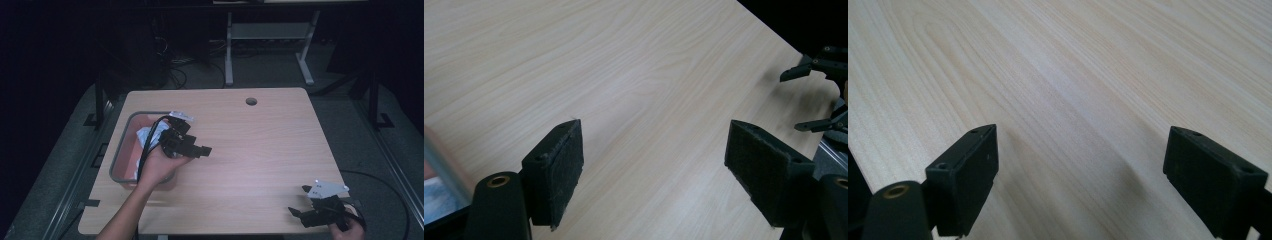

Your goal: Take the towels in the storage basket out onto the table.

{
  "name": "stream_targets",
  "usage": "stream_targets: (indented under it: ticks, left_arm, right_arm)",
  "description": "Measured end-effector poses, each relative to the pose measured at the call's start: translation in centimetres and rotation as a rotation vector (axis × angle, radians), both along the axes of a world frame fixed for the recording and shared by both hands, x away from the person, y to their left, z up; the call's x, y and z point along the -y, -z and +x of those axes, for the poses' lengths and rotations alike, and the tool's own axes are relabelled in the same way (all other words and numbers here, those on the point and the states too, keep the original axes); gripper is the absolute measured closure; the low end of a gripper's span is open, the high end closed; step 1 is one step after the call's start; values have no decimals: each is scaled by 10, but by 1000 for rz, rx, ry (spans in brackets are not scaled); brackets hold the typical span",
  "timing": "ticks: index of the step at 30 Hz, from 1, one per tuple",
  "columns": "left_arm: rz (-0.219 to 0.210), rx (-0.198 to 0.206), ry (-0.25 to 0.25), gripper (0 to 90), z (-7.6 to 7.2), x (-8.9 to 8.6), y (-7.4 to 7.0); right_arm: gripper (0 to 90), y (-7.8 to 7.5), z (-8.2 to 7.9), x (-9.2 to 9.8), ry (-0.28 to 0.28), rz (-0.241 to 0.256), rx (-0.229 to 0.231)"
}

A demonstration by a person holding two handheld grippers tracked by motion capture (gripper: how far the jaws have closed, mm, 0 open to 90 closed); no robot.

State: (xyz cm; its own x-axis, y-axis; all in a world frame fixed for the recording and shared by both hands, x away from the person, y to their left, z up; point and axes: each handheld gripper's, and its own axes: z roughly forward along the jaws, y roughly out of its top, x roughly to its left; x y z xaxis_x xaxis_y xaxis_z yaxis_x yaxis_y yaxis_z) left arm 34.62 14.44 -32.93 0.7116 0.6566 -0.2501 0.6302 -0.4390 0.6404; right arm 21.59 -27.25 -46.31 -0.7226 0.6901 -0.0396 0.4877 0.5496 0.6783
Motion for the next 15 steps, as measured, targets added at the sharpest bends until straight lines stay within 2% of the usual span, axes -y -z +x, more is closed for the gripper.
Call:
stream_targets:
  ticks: [11, 15]
  left_arm:
    - [-4, -2, -55, 234, 5, -25, -2]
    - [-4, 1, -79, 234, 7, -36, -3]
  right_arm:
    - [138, 0, 0, 0, -3, -7, 5]
    - [138, 0, 1, 1, -18, -19, 21]
